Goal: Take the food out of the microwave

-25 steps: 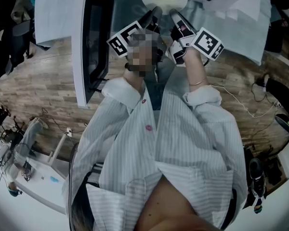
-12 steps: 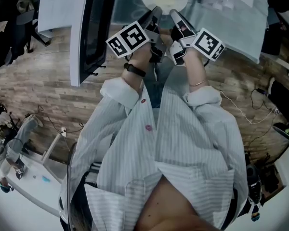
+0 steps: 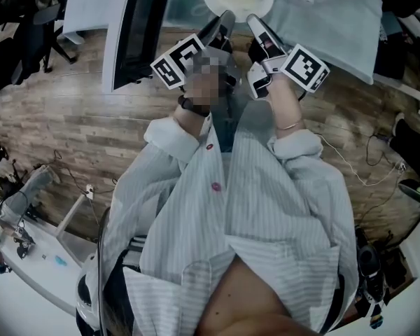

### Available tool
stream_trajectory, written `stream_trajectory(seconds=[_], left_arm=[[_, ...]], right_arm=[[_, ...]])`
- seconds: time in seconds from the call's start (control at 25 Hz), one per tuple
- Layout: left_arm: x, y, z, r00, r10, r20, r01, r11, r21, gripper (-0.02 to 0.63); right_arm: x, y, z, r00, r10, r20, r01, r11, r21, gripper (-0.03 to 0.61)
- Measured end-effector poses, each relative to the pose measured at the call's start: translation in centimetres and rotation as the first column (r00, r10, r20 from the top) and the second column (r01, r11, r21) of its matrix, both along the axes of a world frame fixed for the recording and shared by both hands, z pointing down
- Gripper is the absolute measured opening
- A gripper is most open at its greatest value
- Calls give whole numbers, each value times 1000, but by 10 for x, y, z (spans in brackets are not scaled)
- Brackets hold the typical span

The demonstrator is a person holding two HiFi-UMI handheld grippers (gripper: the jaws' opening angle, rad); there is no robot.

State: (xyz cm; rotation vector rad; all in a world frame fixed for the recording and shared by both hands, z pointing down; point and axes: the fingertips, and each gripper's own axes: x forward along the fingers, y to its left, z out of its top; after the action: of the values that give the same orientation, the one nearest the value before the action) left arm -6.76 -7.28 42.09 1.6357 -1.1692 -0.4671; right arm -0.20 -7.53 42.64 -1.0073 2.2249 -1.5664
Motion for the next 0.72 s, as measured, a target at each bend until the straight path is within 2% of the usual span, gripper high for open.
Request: stream_trajectory(seconds=[0.2, 0.44, 0.72], left_arm=[[7, 20, -20, 1000, 19, -3, -19, 999, 28, 57], [17, 42, -48, 998, 57, -12, -56, 997, 60, 54], [21, 58, -76, 994, 106, -26, -103, 990, 97, 54]], right_arm=[[7, 20, -19, 1000, 5, 25, -6, 1000, 20, 67], [15, 40, -53, 999, -11, 32, 7, 993, 116, 67], [18, 59, -79, 999, 11, 44, -17, 991, 135, 67]])
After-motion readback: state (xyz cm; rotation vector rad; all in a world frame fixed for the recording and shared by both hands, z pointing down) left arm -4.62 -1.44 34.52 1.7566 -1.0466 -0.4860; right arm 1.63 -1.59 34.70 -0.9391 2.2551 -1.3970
